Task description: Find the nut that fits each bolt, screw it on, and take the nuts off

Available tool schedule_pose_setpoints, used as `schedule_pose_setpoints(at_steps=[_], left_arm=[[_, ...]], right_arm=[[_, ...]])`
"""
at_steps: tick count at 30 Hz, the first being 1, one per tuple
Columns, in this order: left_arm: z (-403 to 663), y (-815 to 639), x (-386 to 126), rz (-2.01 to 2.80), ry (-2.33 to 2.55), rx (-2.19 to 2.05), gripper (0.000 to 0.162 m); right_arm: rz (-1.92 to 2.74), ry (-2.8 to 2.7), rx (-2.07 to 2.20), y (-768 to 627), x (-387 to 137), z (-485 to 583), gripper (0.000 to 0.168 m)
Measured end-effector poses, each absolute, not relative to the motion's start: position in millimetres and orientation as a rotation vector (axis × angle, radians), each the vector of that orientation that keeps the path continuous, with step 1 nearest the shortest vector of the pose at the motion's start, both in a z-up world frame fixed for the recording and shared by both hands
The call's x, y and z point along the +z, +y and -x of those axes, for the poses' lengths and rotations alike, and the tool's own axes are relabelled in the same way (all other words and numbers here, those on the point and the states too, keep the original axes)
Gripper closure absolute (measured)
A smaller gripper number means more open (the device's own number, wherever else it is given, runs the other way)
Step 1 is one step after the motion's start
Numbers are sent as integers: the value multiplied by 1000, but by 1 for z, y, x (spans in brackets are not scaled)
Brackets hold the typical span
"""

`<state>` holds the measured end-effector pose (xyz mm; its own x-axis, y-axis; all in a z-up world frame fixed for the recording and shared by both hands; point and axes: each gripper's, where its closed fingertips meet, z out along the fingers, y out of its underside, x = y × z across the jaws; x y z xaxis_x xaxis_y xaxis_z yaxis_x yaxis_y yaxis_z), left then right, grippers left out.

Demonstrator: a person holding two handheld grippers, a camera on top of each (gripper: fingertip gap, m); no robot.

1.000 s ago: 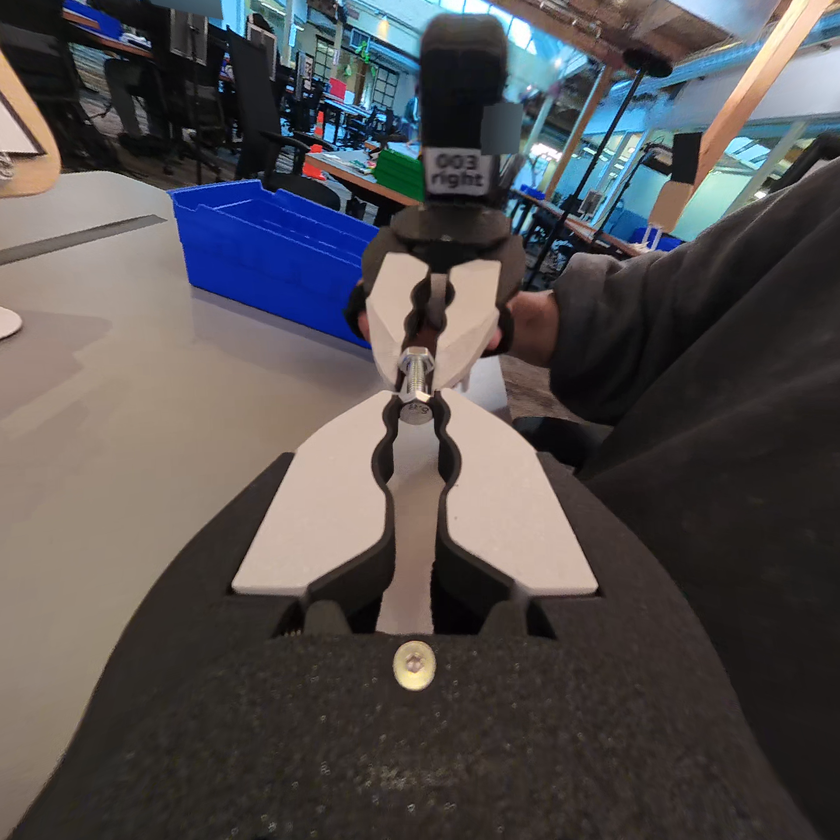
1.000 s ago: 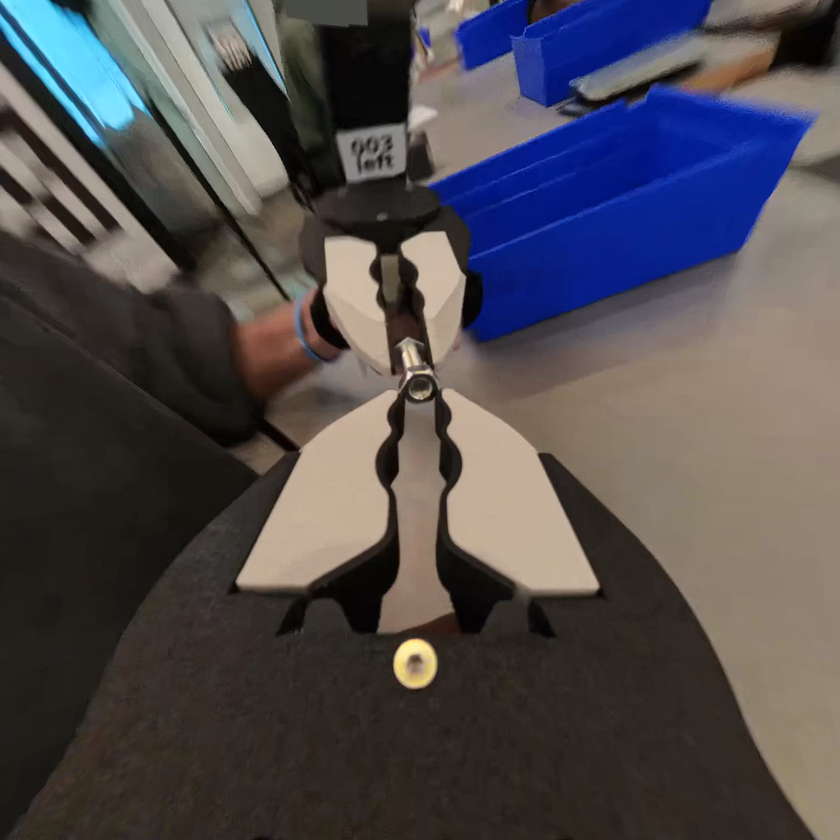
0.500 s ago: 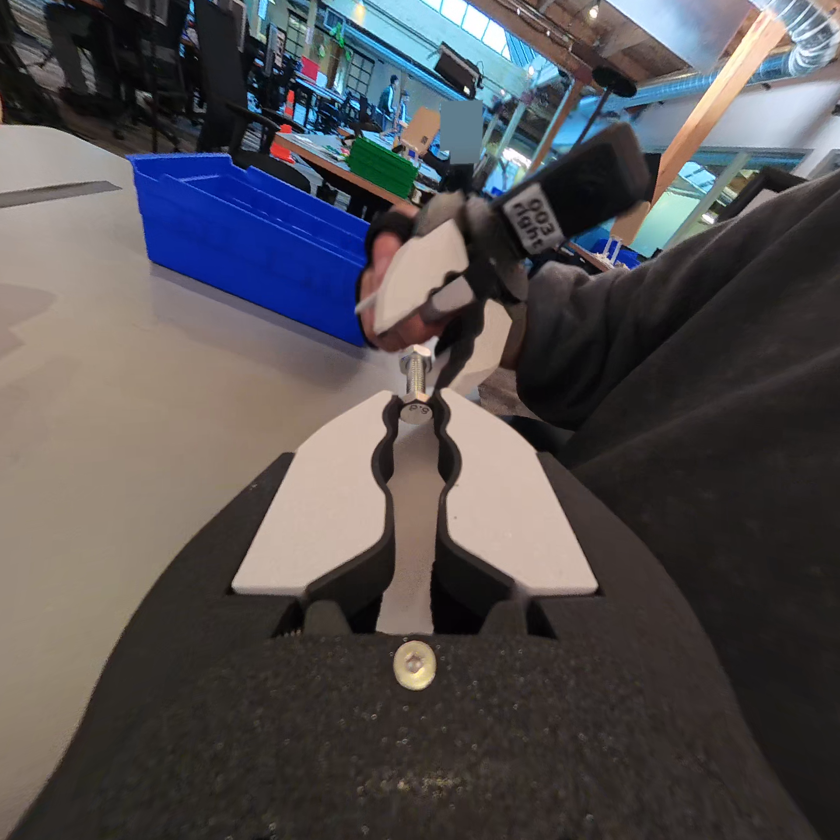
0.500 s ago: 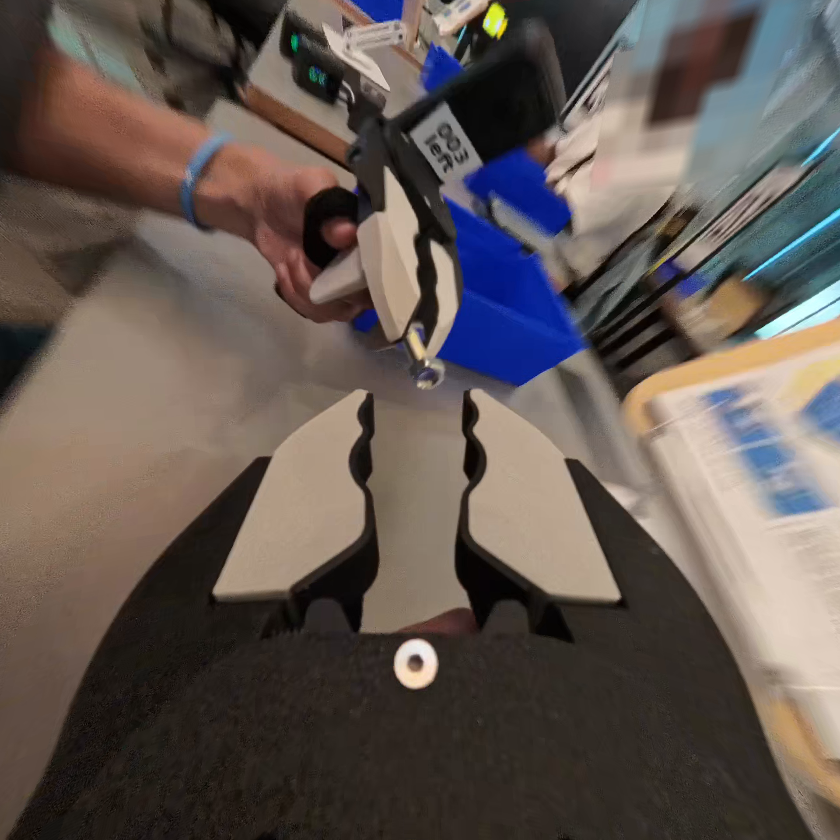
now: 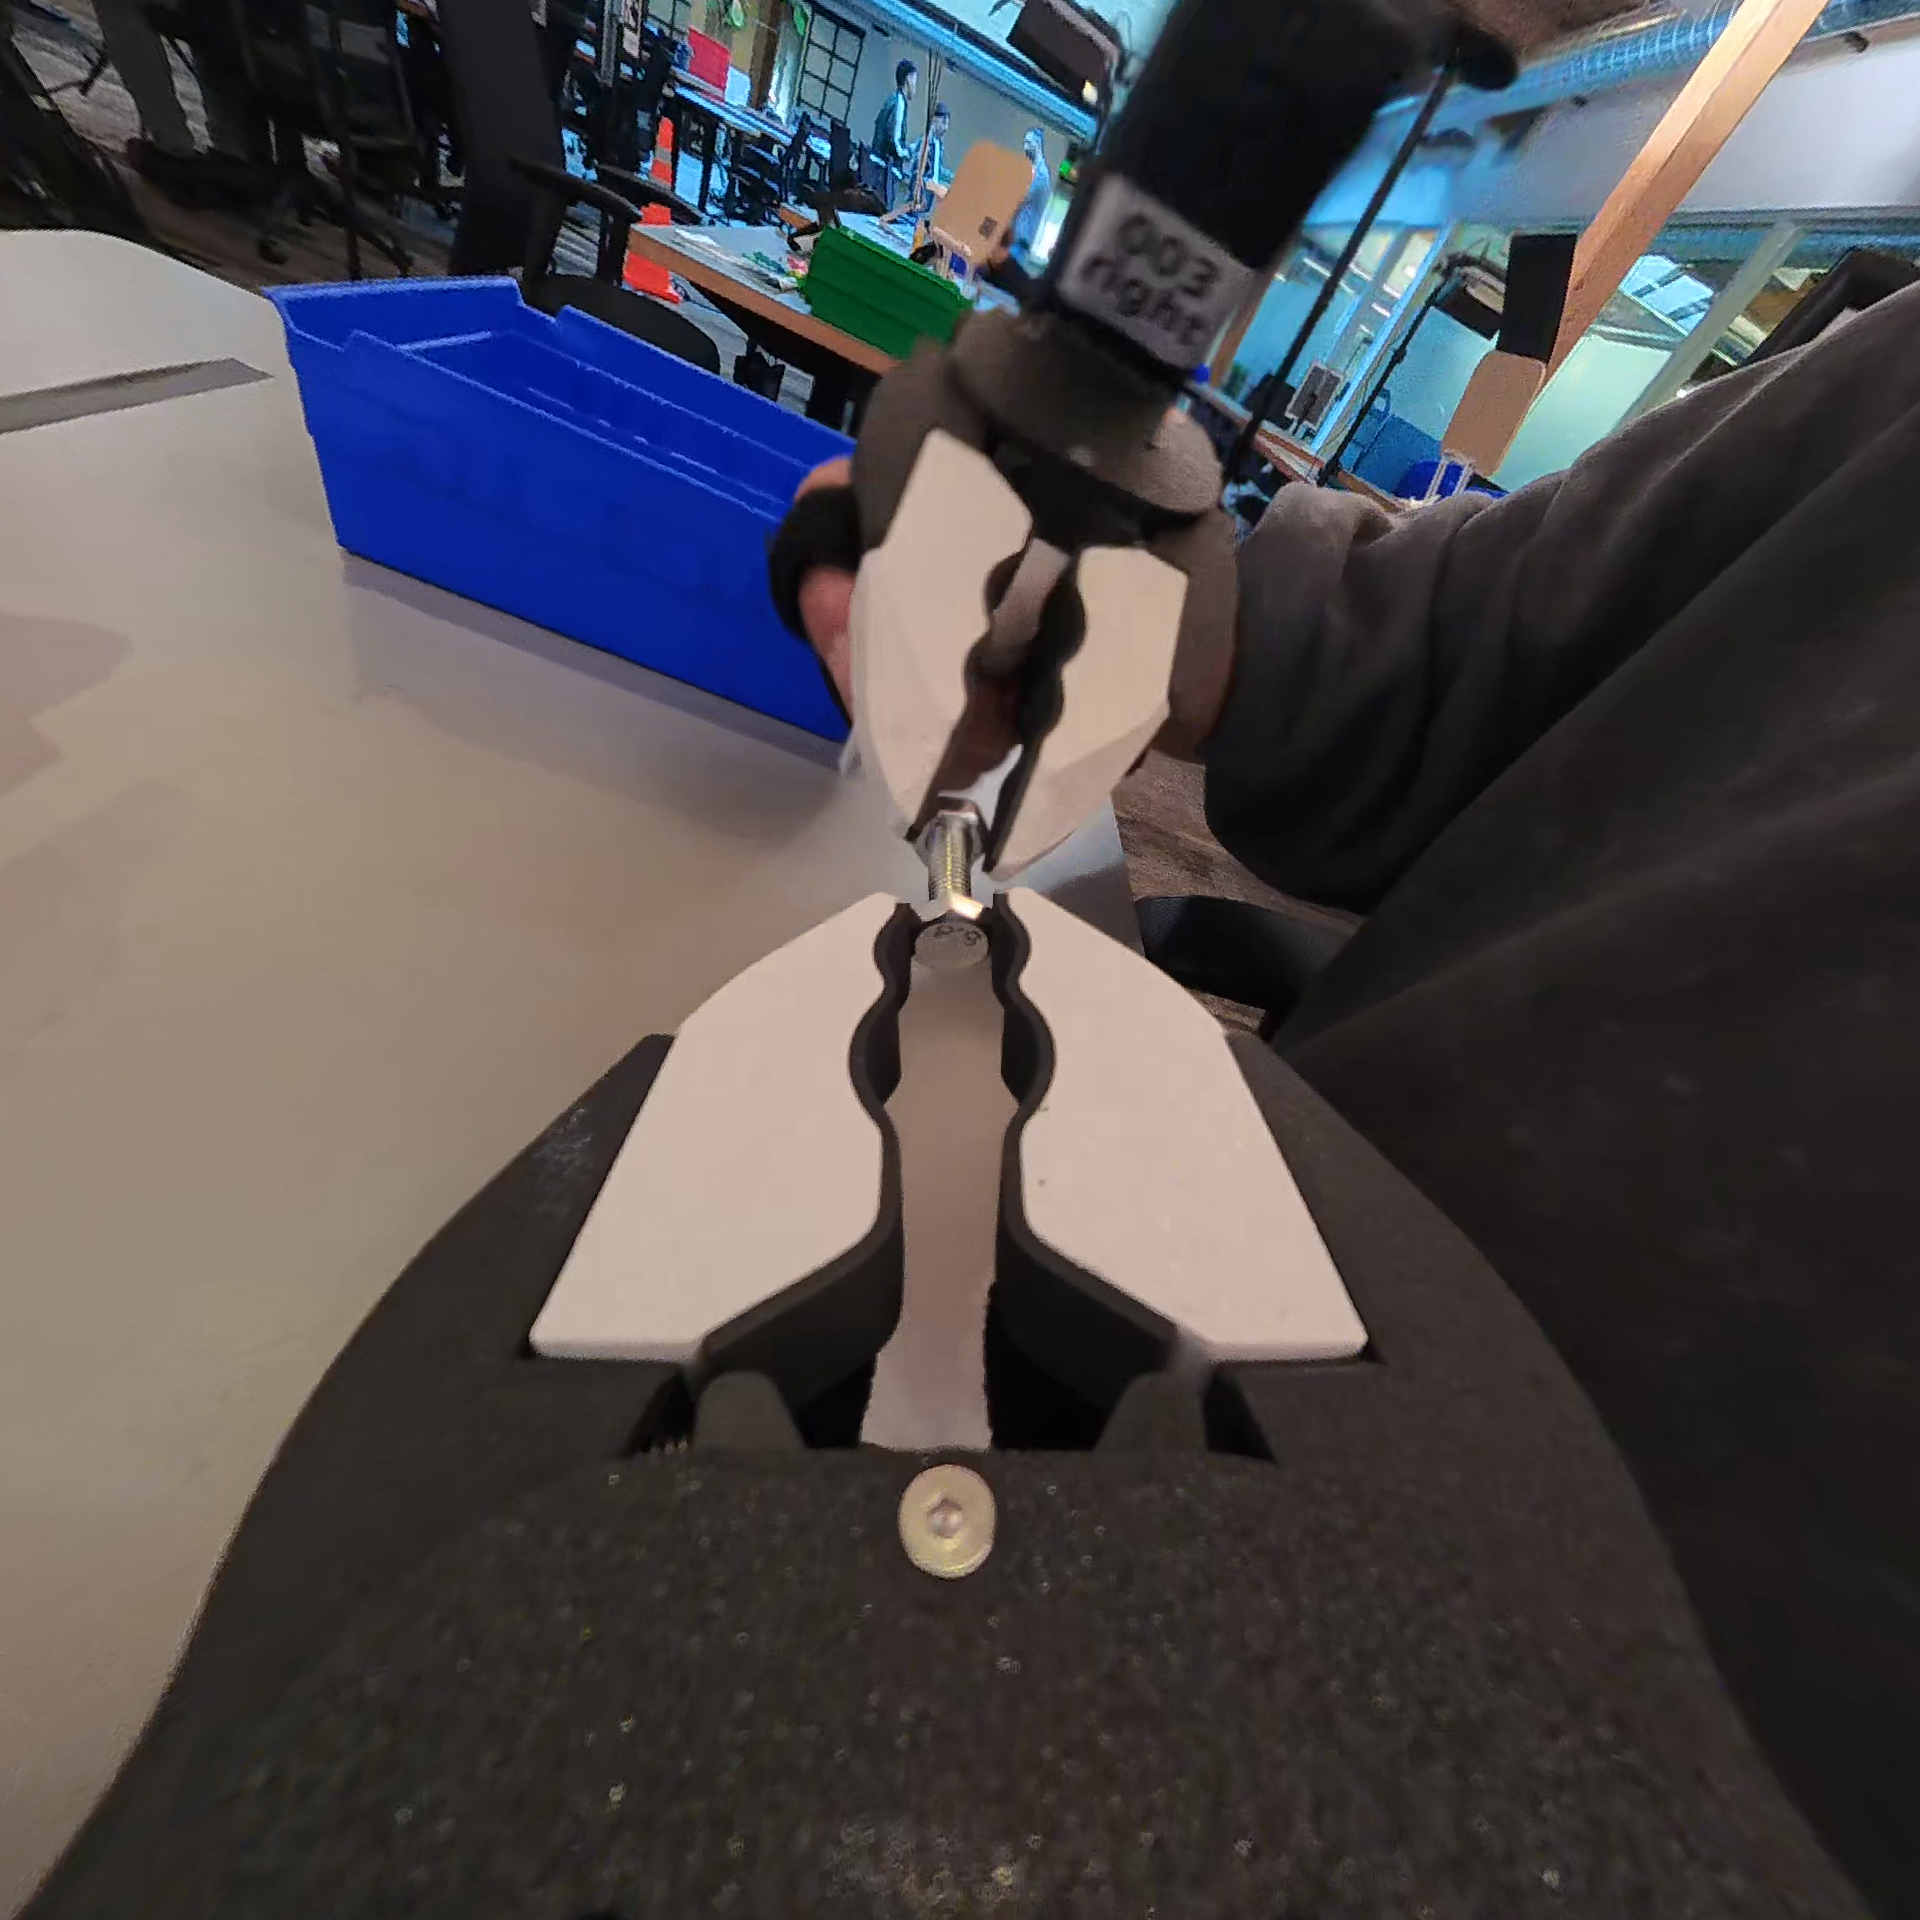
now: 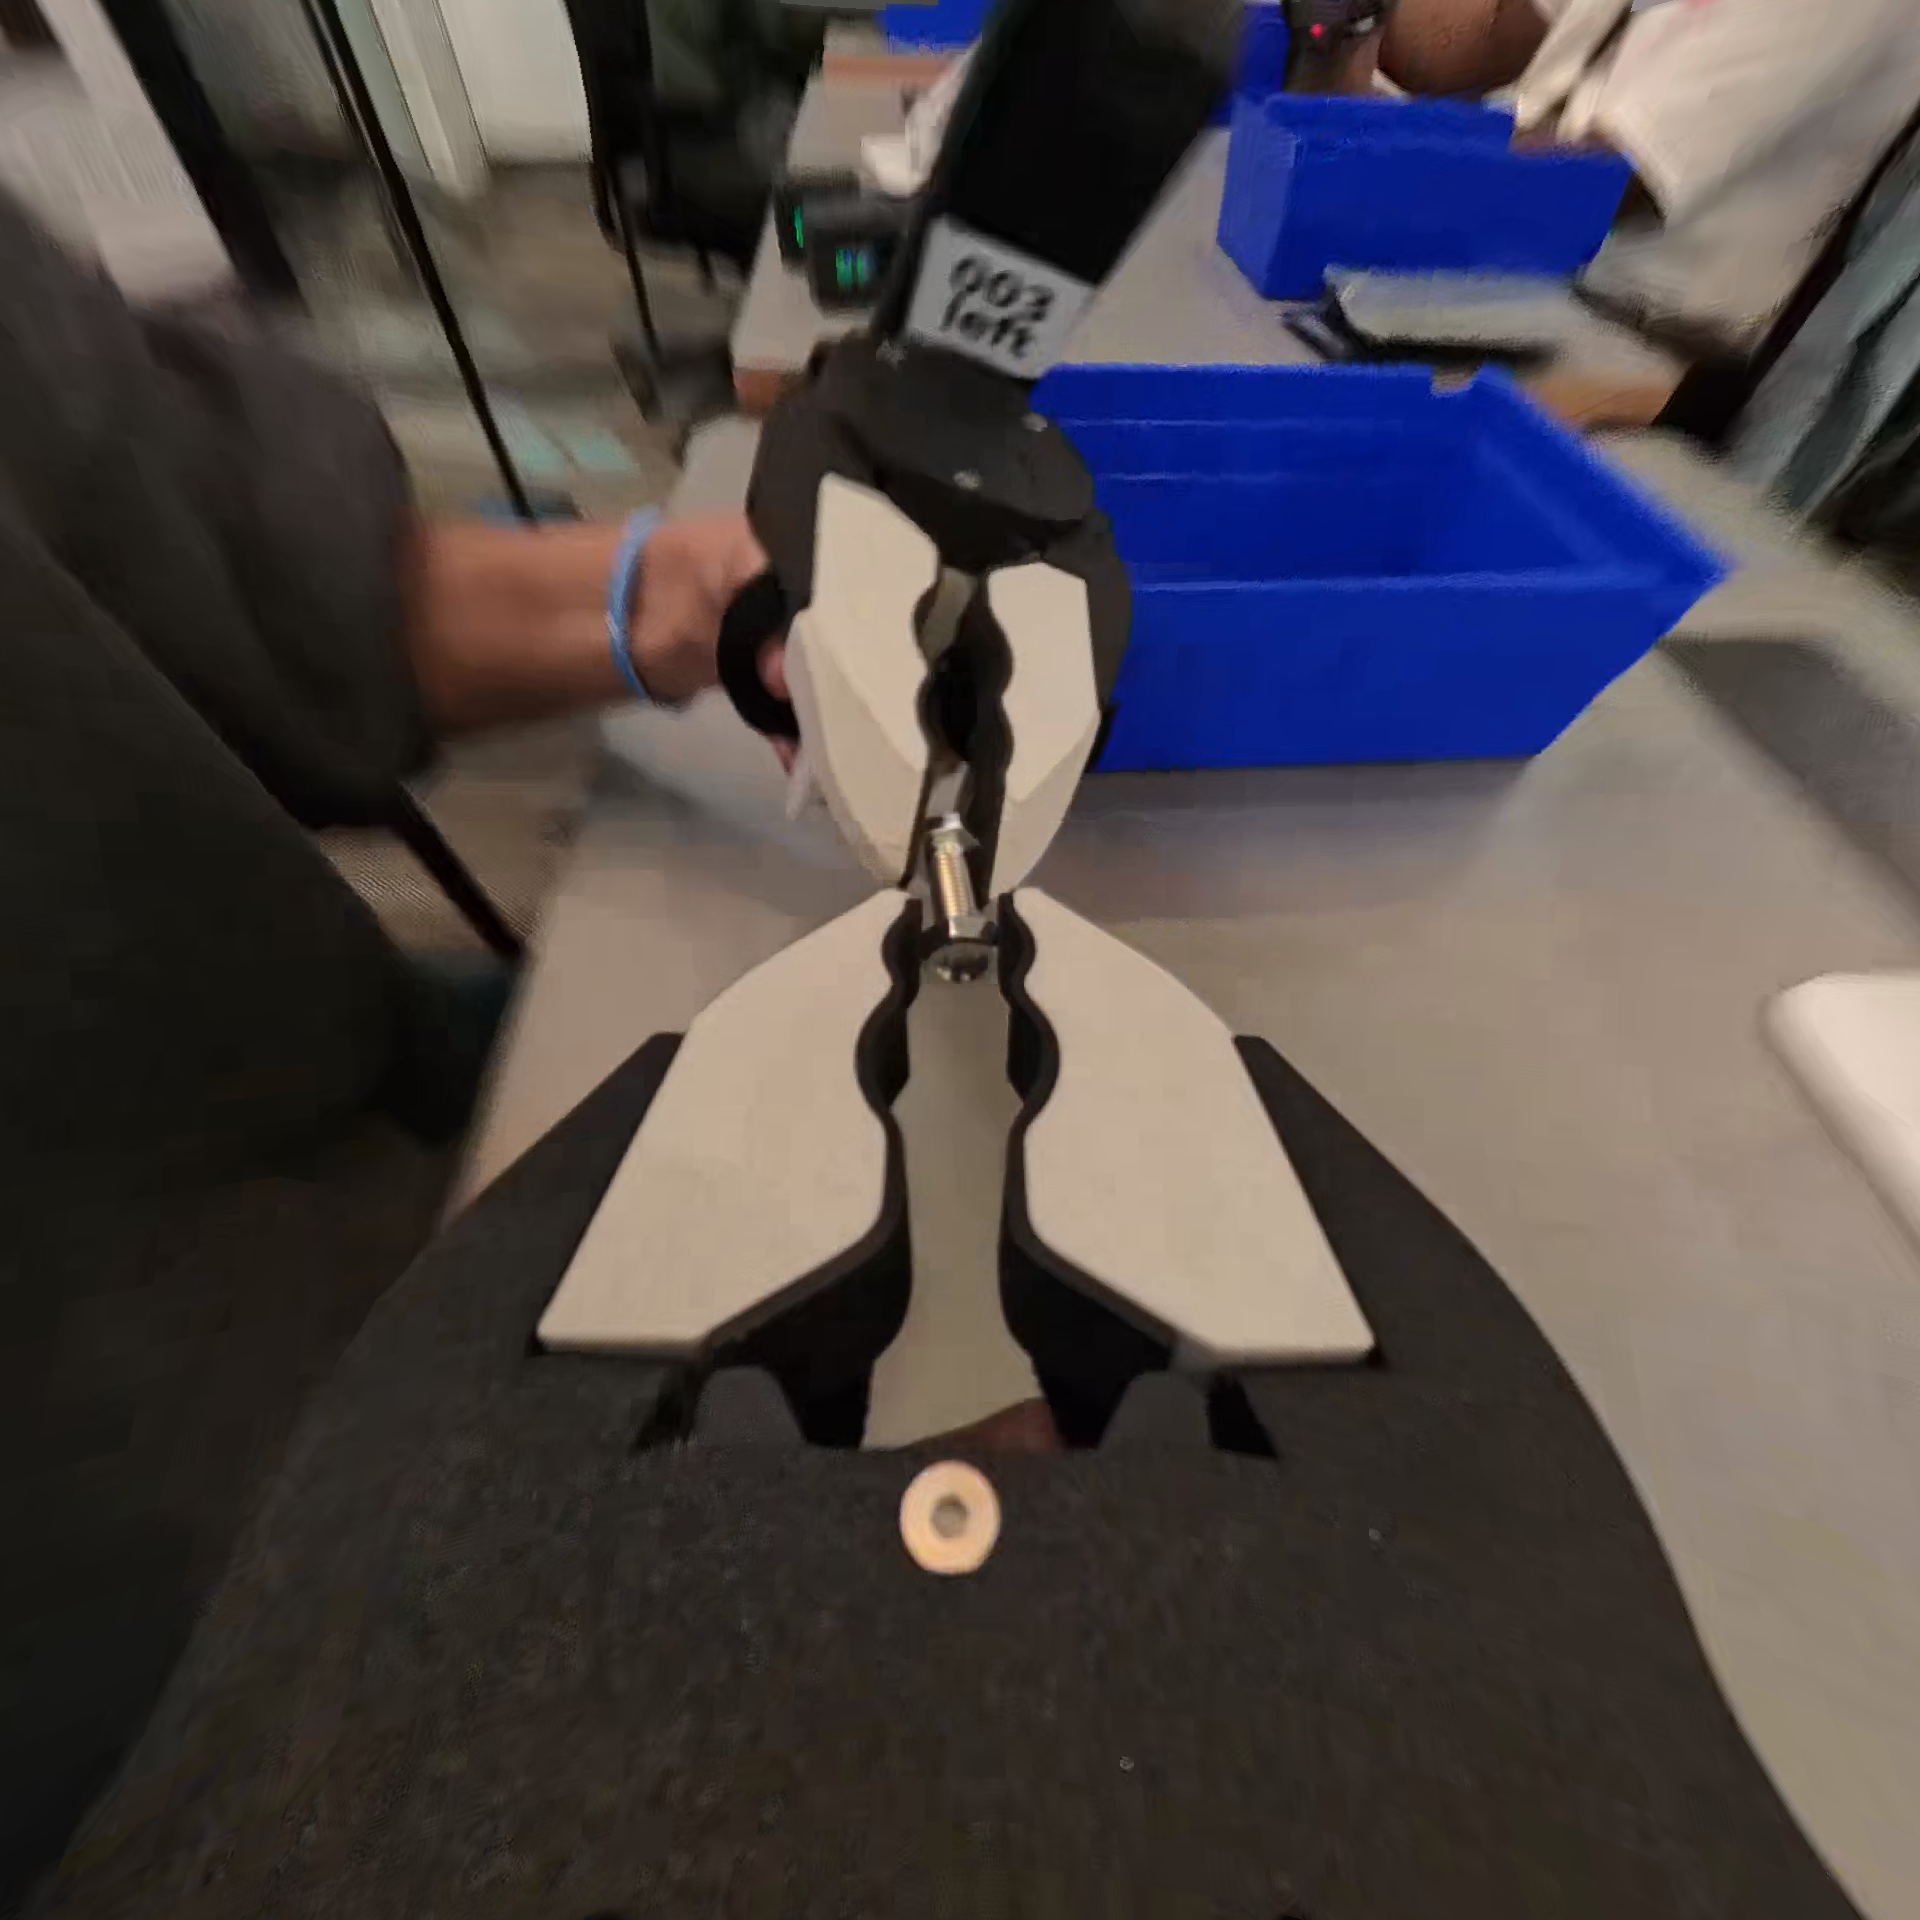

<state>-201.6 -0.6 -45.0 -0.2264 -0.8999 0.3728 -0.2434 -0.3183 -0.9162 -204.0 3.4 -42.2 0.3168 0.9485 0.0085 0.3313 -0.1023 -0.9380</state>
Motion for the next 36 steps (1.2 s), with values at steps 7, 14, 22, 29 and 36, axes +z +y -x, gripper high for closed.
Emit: schedule_pose_setpoints(at_steps=[7,14,22,29,36], left_arm=[[200,1,-43,1478,1367,-1563,148],[205,4,-39,1492,1329,-1649,148],[205,-4,-41,1495,1347,-1757,148],[203,-7,-47,1515,1386,-1720,148],[205,1,-40,1489,1363,-1617,148]], right_arm=[[1819,-254,2043,11,-34,205,168],[1612,-687,1418,6,-27,193,125],[1055,-1505,-314,9,-44,193,127],[1120,-1546,-200,7,-50,198,152],[1865,-857,1200,0,-47,209,152]])
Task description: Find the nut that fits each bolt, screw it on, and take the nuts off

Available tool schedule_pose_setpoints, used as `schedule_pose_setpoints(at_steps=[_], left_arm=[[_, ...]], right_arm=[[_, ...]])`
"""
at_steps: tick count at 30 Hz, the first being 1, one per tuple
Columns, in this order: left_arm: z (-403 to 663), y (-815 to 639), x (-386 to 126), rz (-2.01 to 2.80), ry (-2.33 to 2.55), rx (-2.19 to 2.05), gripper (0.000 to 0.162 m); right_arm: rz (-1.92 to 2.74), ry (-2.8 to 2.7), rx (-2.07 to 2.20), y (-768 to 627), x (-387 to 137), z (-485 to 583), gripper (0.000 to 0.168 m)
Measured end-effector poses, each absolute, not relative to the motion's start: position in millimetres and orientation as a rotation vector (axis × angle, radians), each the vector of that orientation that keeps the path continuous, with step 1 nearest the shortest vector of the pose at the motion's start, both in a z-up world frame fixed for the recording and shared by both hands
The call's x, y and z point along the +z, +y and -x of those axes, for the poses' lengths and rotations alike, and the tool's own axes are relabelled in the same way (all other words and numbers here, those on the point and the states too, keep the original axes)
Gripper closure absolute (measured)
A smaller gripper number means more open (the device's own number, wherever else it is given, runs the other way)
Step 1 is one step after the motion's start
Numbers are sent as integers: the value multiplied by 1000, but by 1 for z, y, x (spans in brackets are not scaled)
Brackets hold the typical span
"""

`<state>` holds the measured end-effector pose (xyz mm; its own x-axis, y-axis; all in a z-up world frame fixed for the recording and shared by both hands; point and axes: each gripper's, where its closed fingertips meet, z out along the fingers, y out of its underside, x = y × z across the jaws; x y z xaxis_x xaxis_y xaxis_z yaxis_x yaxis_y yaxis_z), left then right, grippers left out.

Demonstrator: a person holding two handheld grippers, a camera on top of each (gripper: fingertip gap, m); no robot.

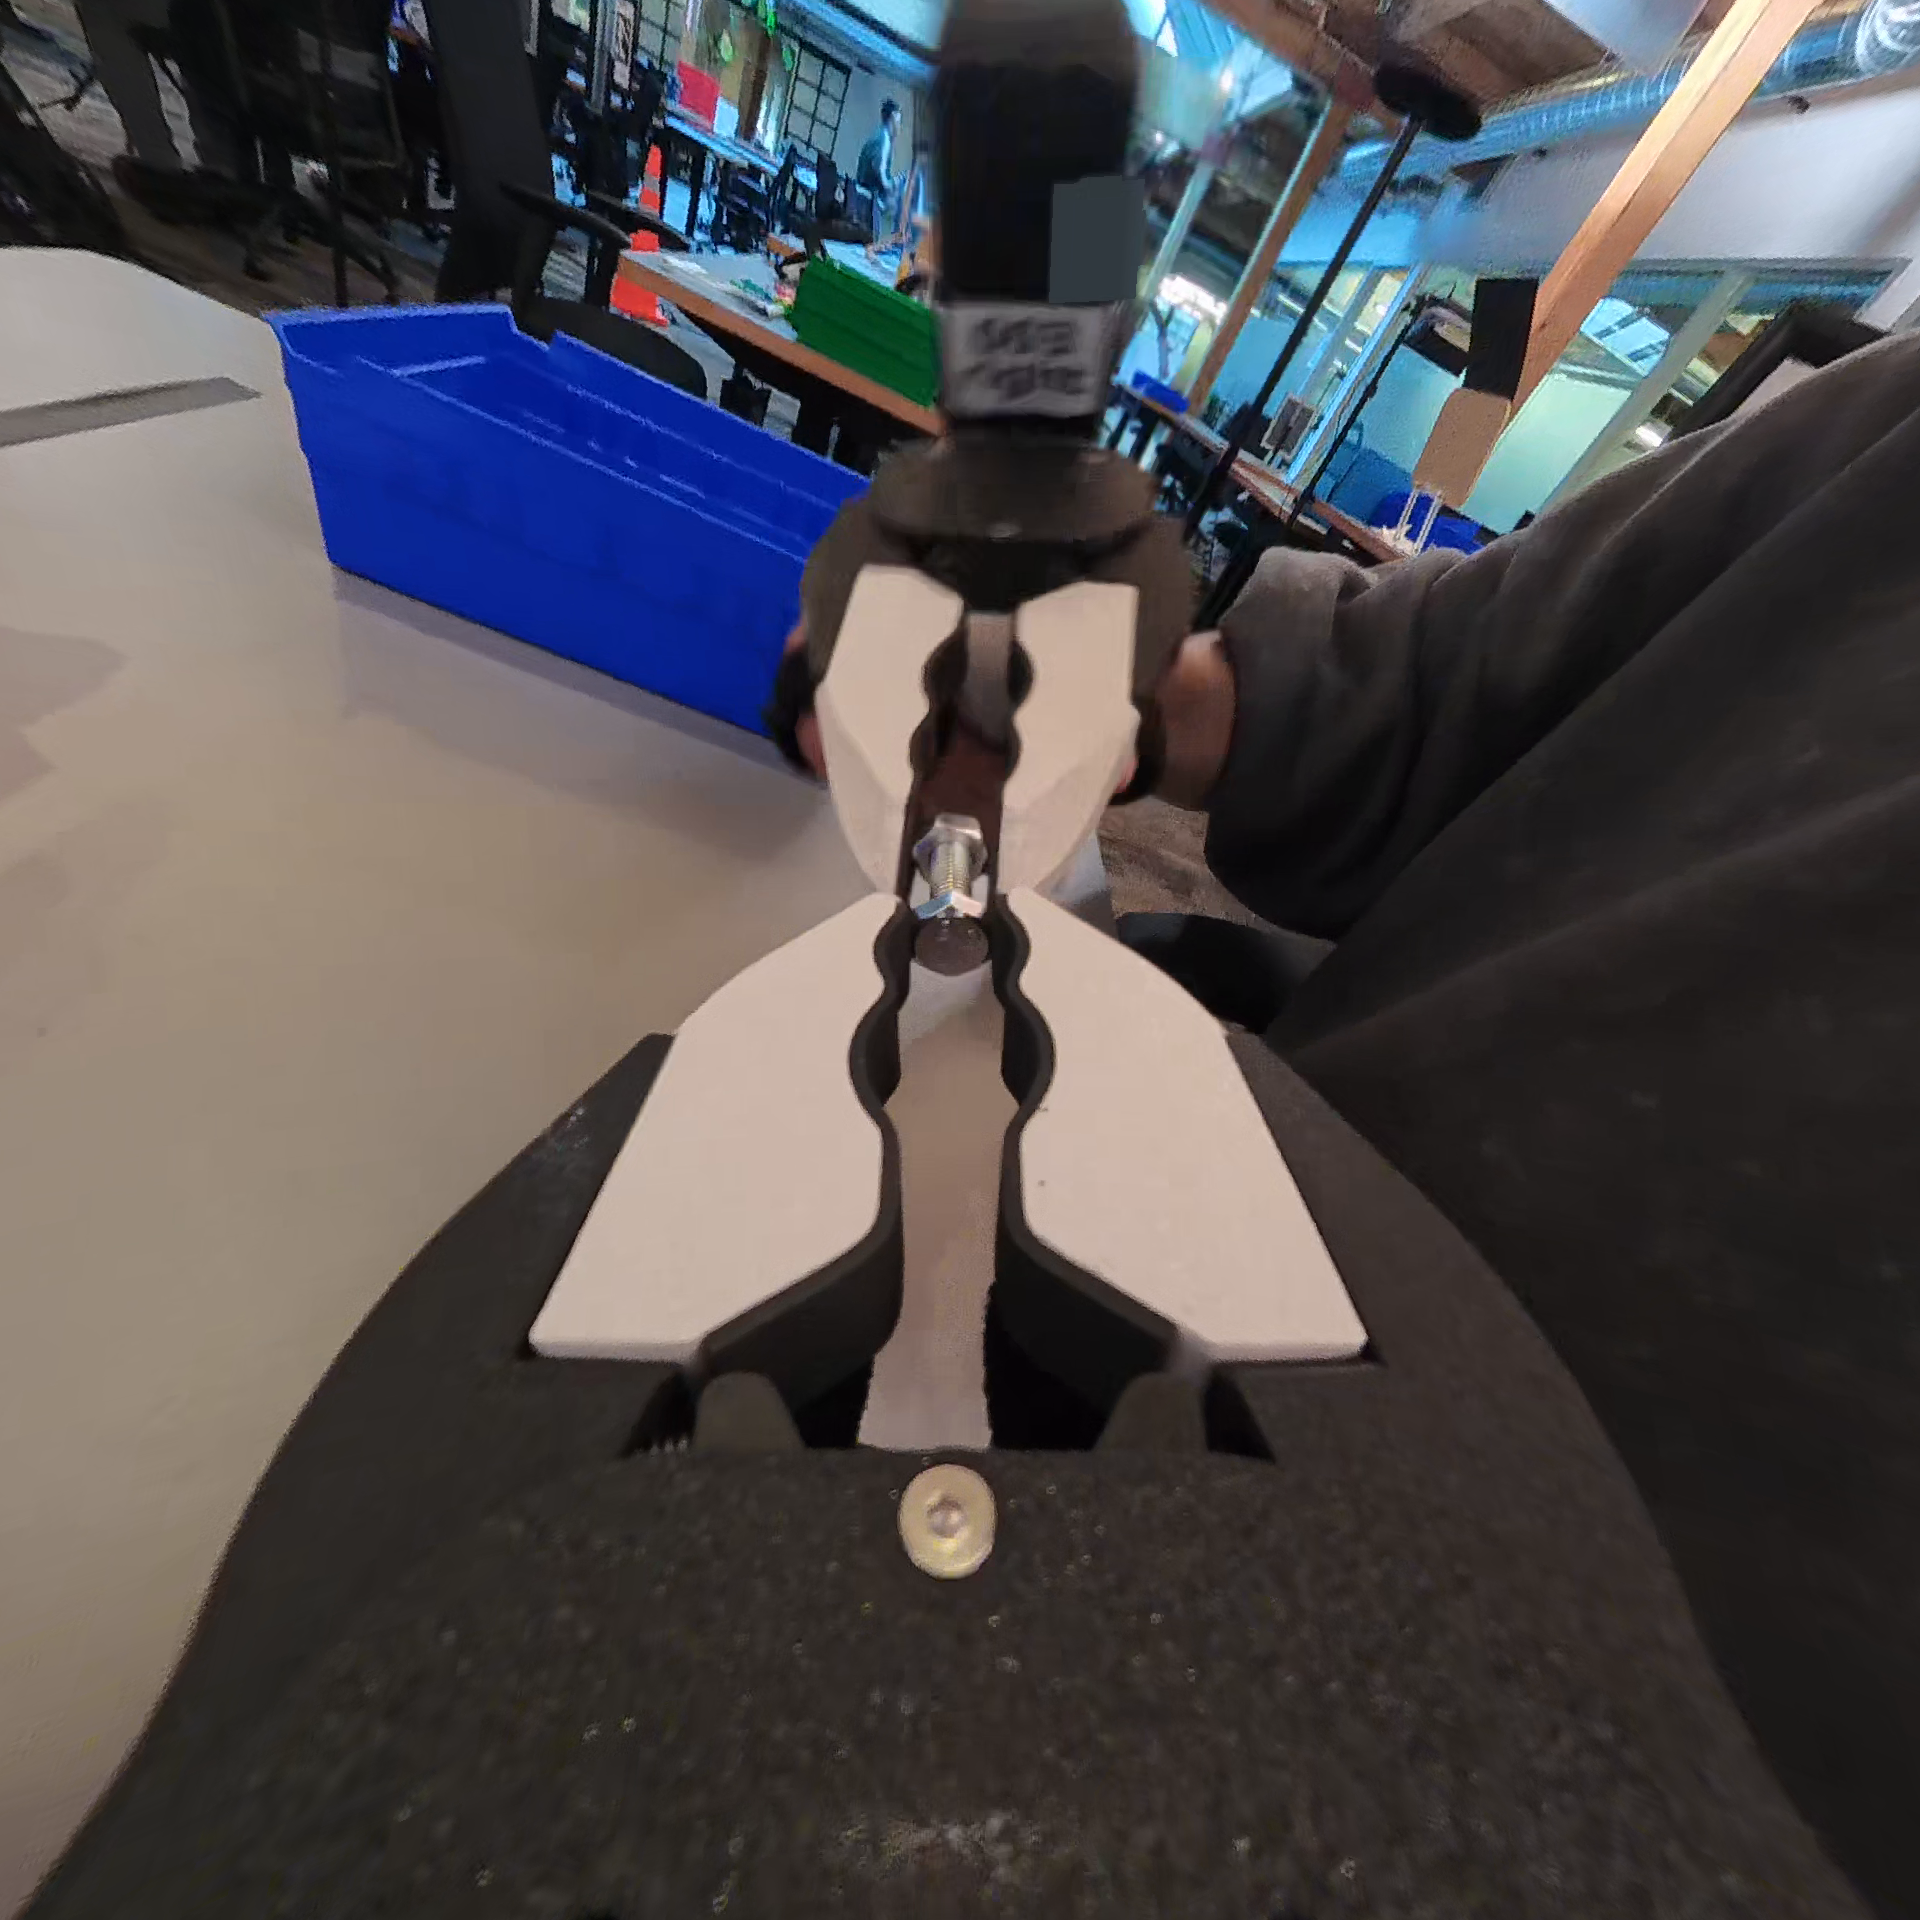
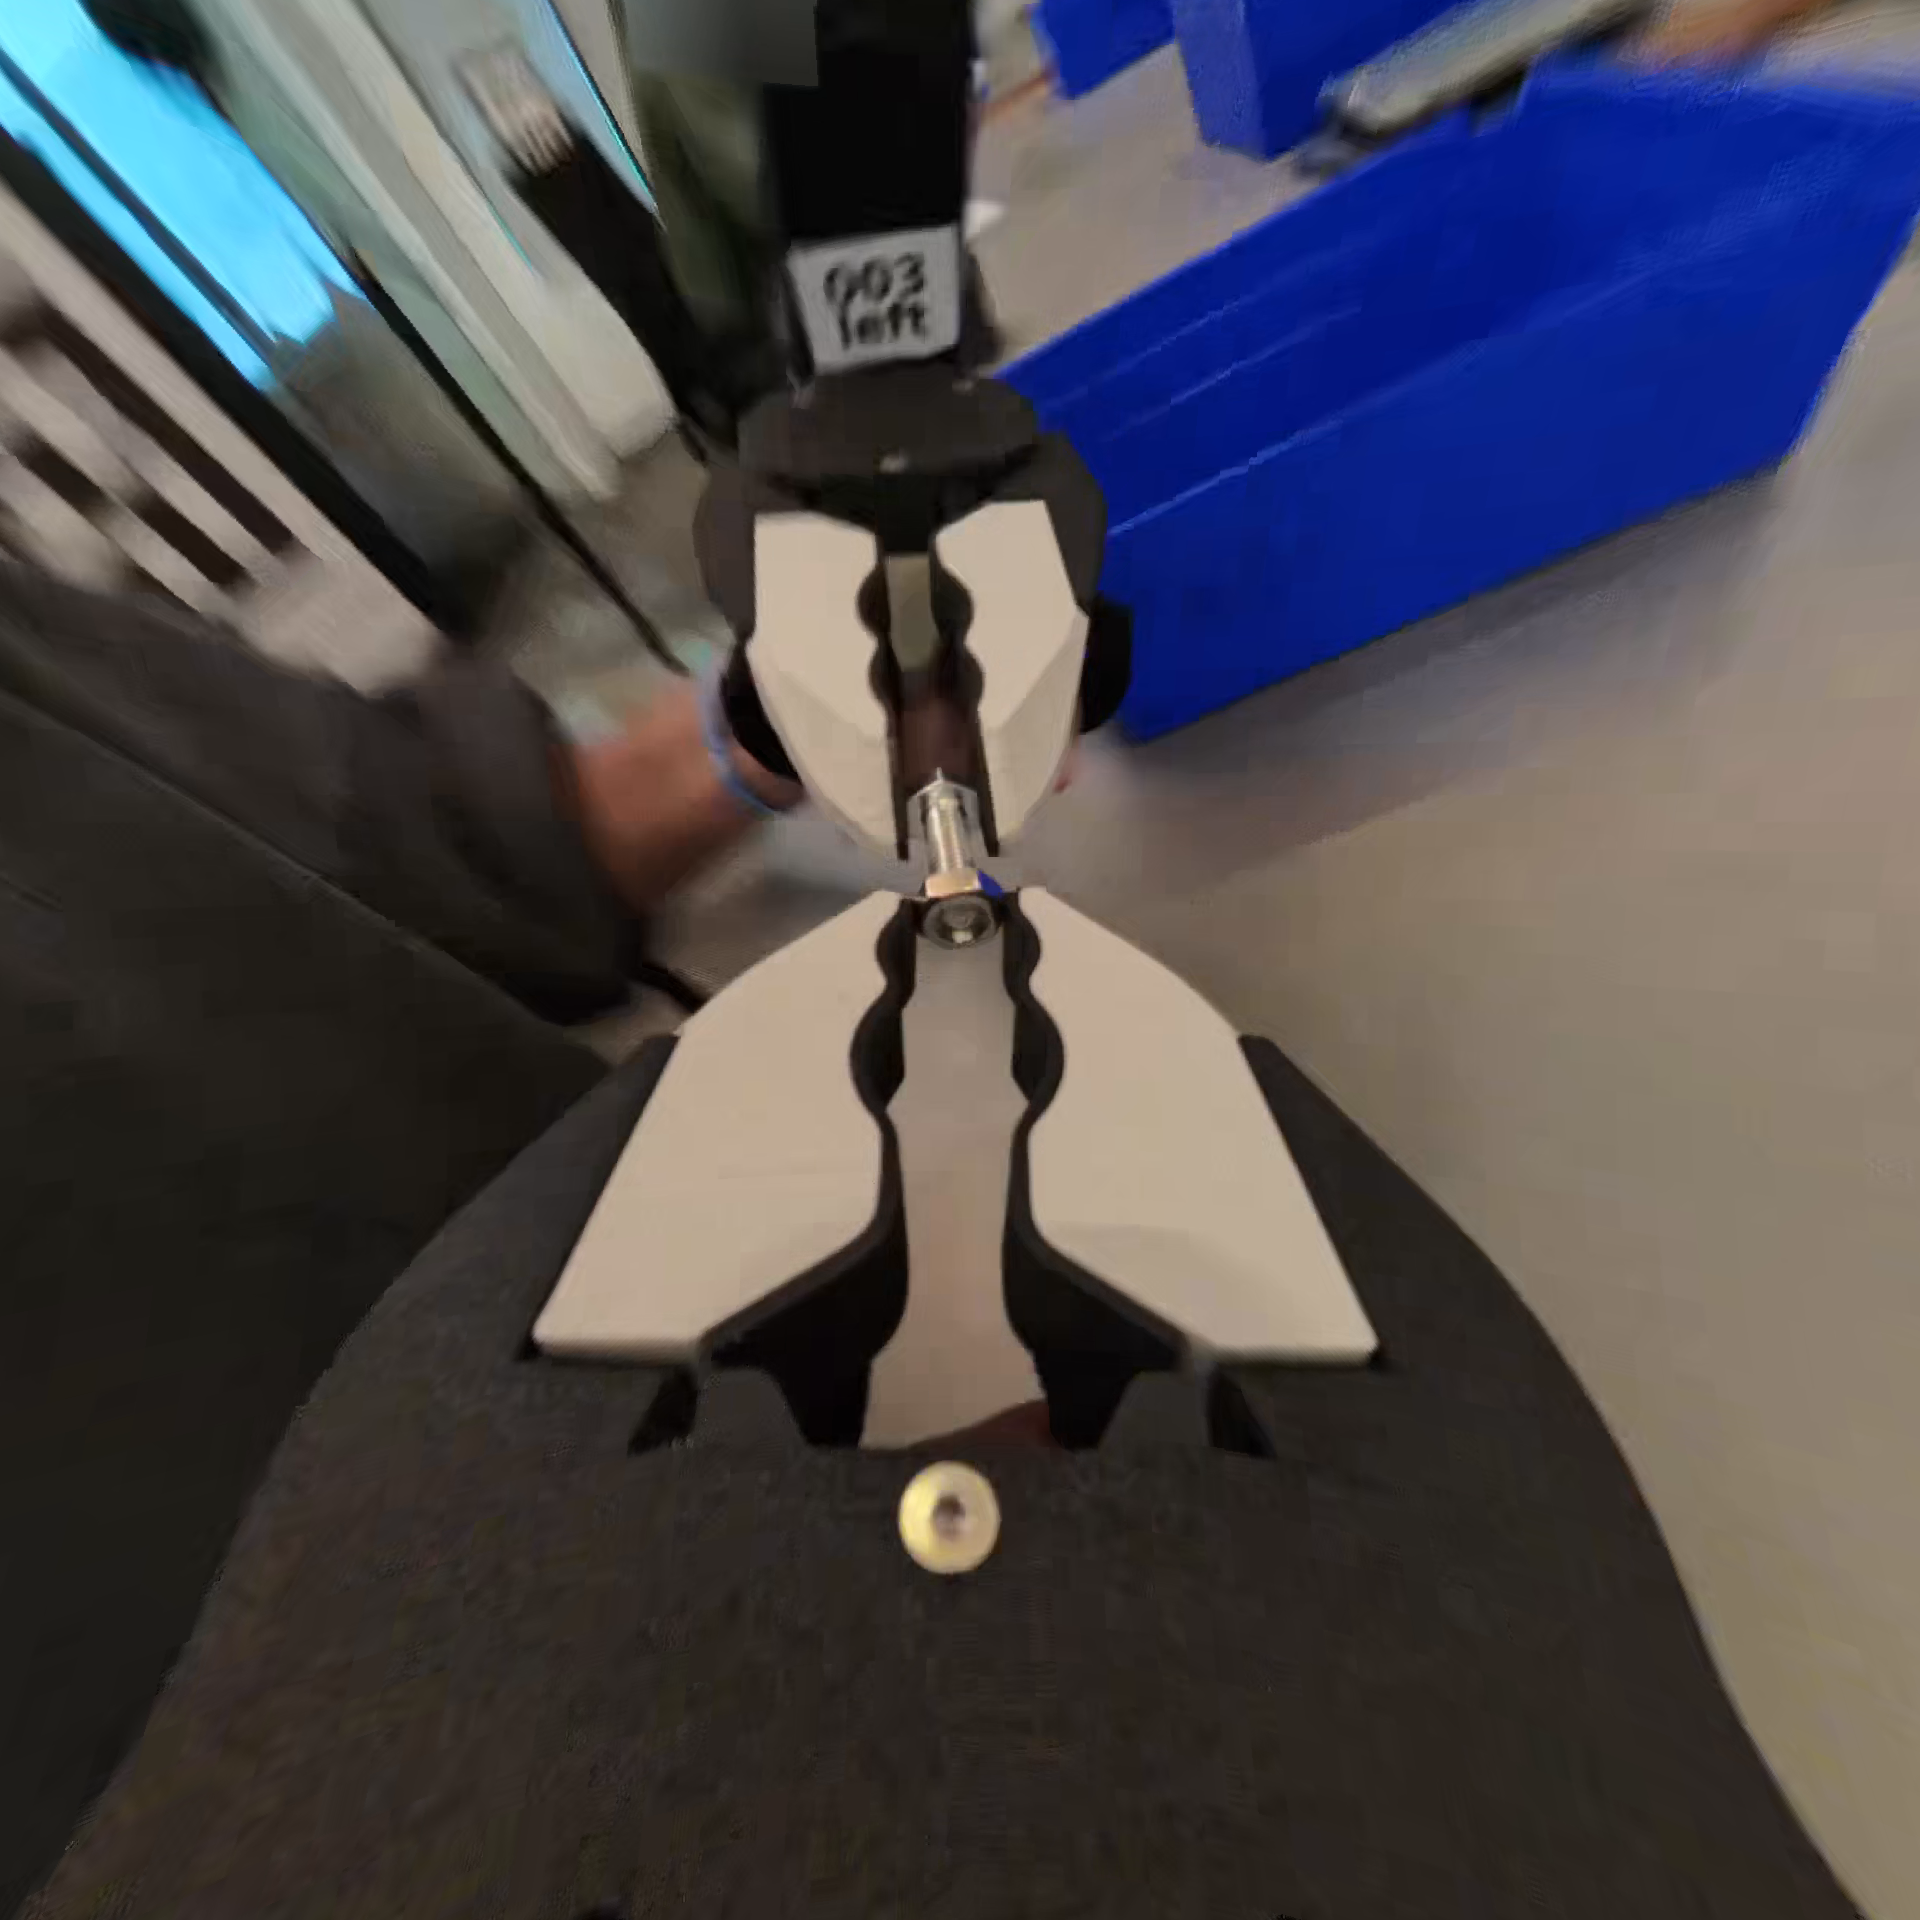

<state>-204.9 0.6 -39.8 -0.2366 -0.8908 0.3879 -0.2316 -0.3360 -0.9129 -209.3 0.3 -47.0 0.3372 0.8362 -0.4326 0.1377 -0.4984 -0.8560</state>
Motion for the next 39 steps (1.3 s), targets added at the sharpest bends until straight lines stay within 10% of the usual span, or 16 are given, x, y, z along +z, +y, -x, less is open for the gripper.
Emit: schedule_pose_setpoints(at_steps=[6,8,17,24,39], left_arm=[[203,4,-48,1519,1376,-1569,148],[204,5,-50,1532,1375,-1567,148],[204,5,-50,1546,1360,-1637,148],[201,3,-55,1563,1375,-1623,148],[204,-9,-43,1484,1432,-1593,148]], right_arm=[[1955,-220,2069,-2,-47,209,152],[1855,-318,1973,-2,-43,207,127],[1446,-1350,-200,25,-61,179,124],[1320,-1523,-357,18,-66,194,151],[2132,-538,2144,-20,-47,210,152]])
